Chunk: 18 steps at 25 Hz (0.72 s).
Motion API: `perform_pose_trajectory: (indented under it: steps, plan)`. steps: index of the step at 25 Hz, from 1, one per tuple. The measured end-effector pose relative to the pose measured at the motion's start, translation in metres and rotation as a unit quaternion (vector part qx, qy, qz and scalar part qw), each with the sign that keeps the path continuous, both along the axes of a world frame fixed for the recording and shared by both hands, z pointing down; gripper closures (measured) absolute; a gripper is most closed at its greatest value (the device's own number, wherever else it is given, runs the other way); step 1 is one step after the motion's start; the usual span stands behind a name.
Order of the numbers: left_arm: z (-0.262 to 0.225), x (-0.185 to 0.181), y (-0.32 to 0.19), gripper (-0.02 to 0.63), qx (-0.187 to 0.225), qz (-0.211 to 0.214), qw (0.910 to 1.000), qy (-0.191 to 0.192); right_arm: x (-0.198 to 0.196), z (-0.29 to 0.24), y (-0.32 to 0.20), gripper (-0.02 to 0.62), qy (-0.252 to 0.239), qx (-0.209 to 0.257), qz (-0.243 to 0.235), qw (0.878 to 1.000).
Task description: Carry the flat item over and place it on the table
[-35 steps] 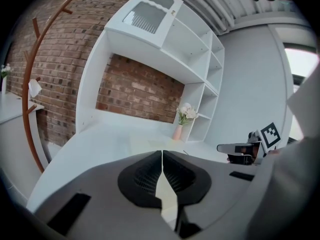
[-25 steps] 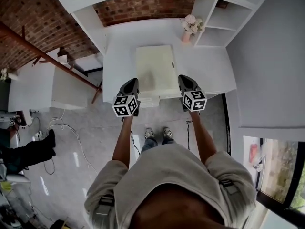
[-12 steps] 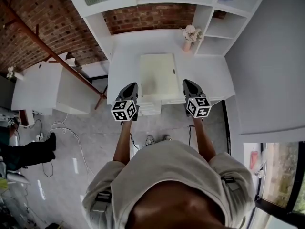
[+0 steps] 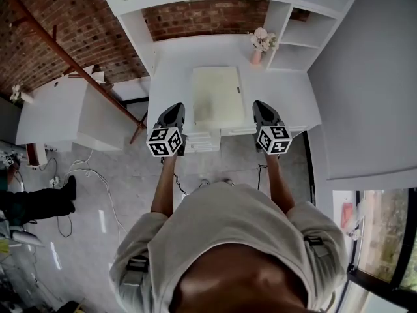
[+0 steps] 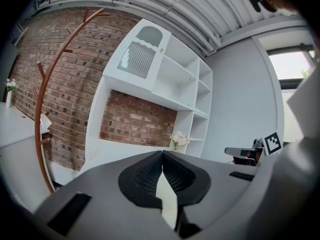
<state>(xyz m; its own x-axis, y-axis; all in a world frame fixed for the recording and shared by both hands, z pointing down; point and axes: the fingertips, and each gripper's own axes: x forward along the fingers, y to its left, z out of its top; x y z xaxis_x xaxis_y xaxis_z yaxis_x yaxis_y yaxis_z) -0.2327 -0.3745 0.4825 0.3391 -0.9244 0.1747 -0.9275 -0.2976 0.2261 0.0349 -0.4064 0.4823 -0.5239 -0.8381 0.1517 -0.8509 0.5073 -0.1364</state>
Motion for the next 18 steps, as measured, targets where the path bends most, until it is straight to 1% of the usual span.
perform_pose_trajectory:
  steps: [6,11,18]
  plan:
    - [0.003,0.006,0.001,0.589,-0.003,0.004,1.0,-0.005,0.003,0.004,0.001,0.569,0.002,-0.003,0.003,1.0]
    - [0.008,0.014,0.002,0.589,-0.008,0.008,0.9999,-0.001,0.005,0.01,0.003,0.569,0.007,-0.011,0.001,1.0]
    - [0.013,0.015,0.001,0.589,-0.013,0.006,0.9999,0.002,0.009,0.014,0.004,0.569,0.007,-0.016,0.003,1.0]
